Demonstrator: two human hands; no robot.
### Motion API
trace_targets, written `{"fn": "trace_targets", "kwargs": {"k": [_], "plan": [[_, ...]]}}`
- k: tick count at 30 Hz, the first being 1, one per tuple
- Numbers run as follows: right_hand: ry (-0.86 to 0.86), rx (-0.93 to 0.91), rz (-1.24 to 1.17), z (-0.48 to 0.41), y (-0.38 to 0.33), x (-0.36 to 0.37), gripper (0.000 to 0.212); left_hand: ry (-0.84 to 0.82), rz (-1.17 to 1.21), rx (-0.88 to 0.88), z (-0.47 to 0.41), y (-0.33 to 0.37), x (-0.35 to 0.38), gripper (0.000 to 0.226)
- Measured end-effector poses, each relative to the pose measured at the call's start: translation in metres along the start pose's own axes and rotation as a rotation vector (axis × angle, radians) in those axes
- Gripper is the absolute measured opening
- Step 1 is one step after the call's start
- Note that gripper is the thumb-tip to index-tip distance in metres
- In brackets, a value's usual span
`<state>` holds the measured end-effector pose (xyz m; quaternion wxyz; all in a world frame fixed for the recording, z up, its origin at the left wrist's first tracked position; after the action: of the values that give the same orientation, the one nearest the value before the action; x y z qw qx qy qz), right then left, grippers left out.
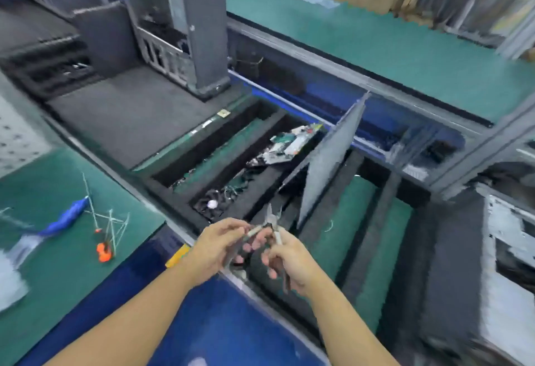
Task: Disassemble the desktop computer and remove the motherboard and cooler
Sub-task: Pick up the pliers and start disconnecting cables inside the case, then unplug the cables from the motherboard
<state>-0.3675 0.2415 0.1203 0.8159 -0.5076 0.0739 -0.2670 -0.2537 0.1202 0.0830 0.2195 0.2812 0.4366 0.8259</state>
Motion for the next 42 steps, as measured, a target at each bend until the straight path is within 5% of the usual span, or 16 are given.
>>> {"fn": "trace_targets", "kwargs": {"k": [4, 9, 12, 22, 27, 31, 35, 37, 42], "plan": [[-0.057, 0.12, 0.042, -0.039, 0.028, 0.079, 0.039, 0.051, 0.022, -0.056, 0.01, -0.009, -0.091, 0.014], [-0.227, 0.209, 0.047, -0.066, 0.049, 0.155, 0.044, 0.597, 0.006, 0.008, 0.013, -0.013, -0.203, 0.016], [-0.269, 0.233, 0.08, -0.075, 0.055, 0.18, 0.041, 0.747, -0.001, -0.005, 0.007, -0.007, -0.252, 0.024], [-0.196, 0.256, 0.015, -0.123, 0.046, 0.225, 0.042, 0.727, -0.359, -0.064, -0.027, 0.026, -0.302, 0.029], [-0.234, 0.233, 0.075, -0.149, 0.045, 0.274, 0.033, 0.08, -0.097, -0.017, -0.006, 0.024, -0.285, 0.032], [-0.096, 0.21, 0.275, -0.165, 0.059, 0.307, 0.015, 0.334, -0.175, 0.036, 0.003, 0.023, -0.316, 0.024], [-0.06, 0.24, 0.46, -0.165, 0.075, 0.318, 0.032, 0.655, -0.318, 0.036, 0.013, 0.017, -0.37, 0.024], [-0.077, 0.284, 0.514, -0.162, 0.082, 0.313, 0.042, 0.724, -0.407, -0.017, 0.014, 0.011, -0.393, 0.025], [-0.063, 0.312, 0.459, -0.153, 0.093, 0.288, 0.024, 0.837, -0.627, -0.116, 0.003, 0.001, -0.43, 0.028]]}}
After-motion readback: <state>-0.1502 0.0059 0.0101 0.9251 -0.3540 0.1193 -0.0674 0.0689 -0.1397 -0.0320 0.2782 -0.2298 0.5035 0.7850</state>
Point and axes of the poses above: each hand's wrist, its own z-axis away from the middle knuckle, its own x-axis out of the palm, y = z × x, the point moved 4 cm from there along -z, towards the middle knuckle, and after that the axes turned 7 degrees about y, right-handed, at the moved point
